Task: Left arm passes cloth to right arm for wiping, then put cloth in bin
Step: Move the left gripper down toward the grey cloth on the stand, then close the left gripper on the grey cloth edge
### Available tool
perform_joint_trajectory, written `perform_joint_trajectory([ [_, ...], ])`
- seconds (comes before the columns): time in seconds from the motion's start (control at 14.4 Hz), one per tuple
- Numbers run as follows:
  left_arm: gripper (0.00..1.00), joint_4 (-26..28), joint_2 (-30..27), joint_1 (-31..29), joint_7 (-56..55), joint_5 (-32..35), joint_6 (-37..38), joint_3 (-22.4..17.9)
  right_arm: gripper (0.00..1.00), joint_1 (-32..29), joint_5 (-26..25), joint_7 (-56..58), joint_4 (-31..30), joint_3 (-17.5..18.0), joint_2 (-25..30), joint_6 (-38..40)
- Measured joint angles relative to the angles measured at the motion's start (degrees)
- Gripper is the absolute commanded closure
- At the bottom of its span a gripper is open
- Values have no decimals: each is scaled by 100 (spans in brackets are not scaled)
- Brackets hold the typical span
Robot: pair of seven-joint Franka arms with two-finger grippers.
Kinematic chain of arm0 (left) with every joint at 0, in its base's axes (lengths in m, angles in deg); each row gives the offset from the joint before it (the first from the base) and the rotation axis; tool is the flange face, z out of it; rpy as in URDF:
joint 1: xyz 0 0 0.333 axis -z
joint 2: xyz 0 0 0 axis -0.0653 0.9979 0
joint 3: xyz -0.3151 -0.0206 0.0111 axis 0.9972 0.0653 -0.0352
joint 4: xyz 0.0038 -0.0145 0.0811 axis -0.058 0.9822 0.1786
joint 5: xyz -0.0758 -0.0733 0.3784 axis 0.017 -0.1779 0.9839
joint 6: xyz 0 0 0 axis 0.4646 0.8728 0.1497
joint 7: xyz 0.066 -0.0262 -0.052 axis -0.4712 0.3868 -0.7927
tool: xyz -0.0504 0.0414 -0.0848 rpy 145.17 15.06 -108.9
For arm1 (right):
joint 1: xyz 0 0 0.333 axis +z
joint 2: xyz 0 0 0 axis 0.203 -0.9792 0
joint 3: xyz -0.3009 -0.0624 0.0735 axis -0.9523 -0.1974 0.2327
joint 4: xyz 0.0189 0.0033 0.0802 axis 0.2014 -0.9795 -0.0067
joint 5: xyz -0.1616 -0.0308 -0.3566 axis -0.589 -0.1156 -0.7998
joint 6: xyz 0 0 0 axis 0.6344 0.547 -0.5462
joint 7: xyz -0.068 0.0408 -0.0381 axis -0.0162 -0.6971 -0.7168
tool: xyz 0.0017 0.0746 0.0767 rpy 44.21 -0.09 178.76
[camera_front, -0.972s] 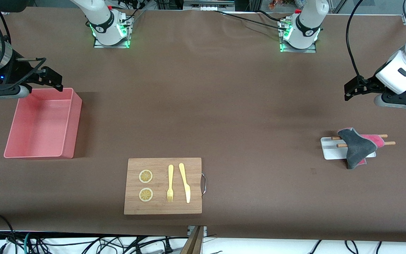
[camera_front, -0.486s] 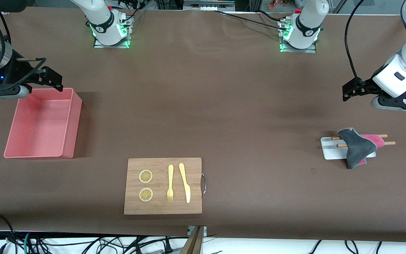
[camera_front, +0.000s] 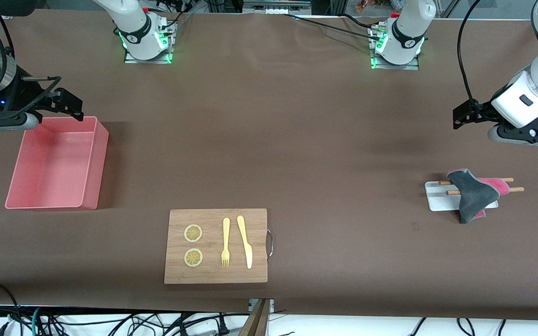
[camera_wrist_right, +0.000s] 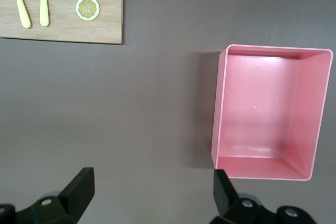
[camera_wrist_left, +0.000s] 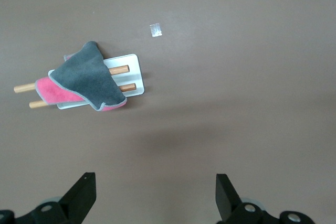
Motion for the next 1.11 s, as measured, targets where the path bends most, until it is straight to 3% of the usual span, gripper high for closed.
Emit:
perform_joint_trajectory([
  [0.42, 0, 0, 141, -292, 1693, 14, 256, -90, 0, 0, 0, 0, 0, 1, 0, 0],
  [0.76, 0, 8, 436, -441, 3594, 658, 430, -93, 0, 0, 0, 0, 1, 1, 0, 0],
  [0.9, 0, 34, 645, -443, 4299, 790, 282, -91, 0, 0, 0, 0, 4, 1, 0, 0],
  [1.11, 0, 327, 962, -473, 5365, 838, -510, -91, 0, 0, 0, 0, 7, 1, 0, 0],
])
